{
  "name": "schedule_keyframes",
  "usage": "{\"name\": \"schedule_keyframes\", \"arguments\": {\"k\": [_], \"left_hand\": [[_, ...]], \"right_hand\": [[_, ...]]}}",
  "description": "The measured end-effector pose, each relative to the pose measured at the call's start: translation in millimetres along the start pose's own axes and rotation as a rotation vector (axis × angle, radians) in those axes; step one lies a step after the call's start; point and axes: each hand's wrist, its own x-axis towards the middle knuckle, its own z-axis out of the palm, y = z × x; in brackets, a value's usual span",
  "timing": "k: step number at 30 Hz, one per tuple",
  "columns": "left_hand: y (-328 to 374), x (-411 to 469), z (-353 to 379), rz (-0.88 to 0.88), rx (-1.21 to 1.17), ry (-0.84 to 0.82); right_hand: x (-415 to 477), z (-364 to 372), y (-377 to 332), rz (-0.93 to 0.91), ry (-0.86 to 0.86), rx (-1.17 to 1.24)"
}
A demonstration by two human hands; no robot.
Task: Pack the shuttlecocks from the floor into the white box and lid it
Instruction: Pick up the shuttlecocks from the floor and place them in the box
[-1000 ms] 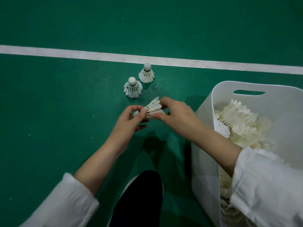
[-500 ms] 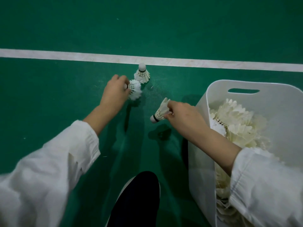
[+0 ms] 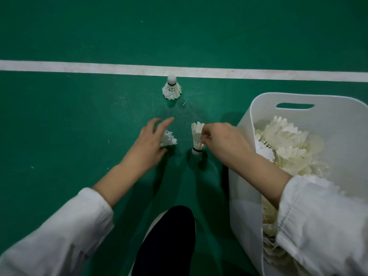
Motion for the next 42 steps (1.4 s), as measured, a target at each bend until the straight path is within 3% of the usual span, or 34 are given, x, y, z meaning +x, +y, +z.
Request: {"name": "schedule_keyframes", "arguments": {"k": [3, 6, 11, 15, 21, 25, 31, 34, 39, 42], "left_hand": [[-7, 17, 1, 0.279, 0.174, -0.134], [-10, 28, -6, 0.362, 0.231, -0.186], [11, 61, -40, 0.256, 0.094, -0.025], [34, 104, -62, 0.041, 0.203, 0.129], [8, 136, -45, -0.158, 0.403, -0.002], [1, 112, -45, -0.146, 0.282, 0.141], [-3, 41, -34, -0.176, 0.214, 0.043], [-8, 50, -39, -0.233, 0.219, 0.104], [-9, 86, -30, -0.344, 0.203, -0.082], [-8, 84, -26, -0.342, 0.177, -0.016]], "right_hand": [[0, -1, 0, 0.006, 0.022, 0.011], [-2, -1, 0, 0.010, 0.026, 0.021], [-1, -4, 0, 0.011, 0.057, 0.056], [-1, -6, -2, 0.022, 0.042, 0.074], [-1, -4, 0, 0.010, 0.062, 0.054], [0, -2, 0, -0.009, 0.073, 0.062], [2, -1, 0, 0.000, 0.078, 0.059], [2, 0, -2, -0.002, 0.080, 0.053], [1, 0, -2, 0.021, 0.074, 0.030], [0, 1, -1, 0.016, 0.082, 0.012]]}}
